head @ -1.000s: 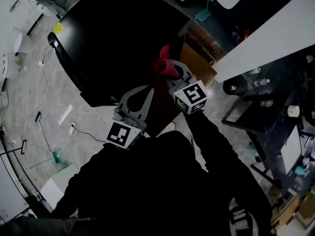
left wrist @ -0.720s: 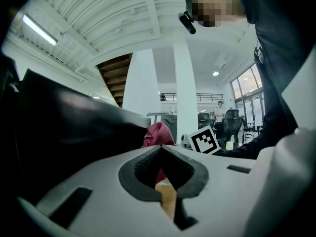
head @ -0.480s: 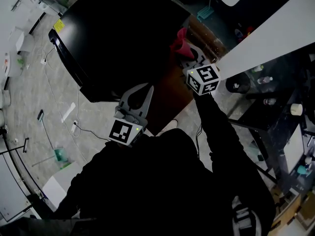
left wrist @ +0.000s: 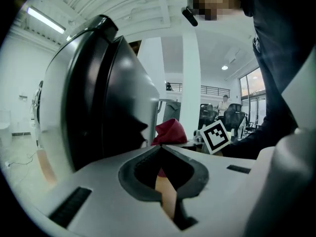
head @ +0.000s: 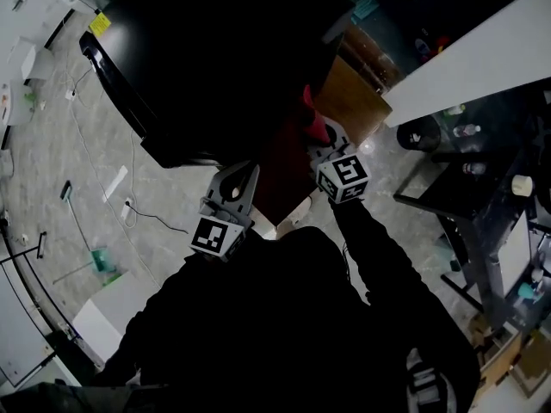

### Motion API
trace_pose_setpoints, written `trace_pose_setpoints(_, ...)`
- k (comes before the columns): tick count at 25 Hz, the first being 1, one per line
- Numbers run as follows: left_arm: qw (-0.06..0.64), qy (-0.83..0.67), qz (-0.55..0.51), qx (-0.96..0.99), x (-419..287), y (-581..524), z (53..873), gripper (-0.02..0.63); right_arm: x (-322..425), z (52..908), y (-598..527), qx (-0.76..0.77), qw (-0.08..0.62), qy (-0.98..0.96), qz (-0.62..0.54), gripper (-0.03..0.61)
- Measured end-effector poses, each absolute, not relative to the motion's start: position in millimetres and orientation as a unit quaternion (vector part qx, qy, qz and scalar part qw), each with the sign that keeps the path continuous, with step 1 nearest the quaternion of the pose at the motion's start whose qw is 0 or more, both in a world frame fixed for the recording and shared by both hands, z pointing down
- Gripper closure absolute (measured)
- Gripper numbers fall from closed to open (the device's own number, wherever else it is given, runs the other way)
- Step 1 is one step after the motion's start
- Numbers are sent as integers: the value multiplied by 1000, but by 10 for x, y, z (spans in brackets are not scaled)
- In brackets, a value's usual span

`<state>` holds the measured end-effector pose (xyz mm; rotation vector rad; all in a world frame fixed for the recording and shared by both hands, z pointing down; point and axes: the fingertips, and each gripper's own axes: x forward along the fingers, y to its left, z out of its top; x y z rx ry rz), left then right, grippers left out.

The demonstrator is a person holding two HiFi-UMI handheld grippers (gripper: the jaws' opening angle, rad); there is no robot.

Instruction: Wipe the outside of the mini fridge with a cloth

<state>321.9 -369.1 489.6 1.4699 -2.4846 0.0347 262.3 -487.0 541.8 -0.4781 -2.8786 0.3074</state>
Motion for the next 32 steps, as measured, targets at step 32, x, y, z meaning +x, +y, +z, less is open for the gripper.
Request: trace_pose_setpoints(32, 185, -842, 14, 506, 3034, -3728, 5979, 607, 2380, 6958, -4065, -260, 245, -929, 97, 545)
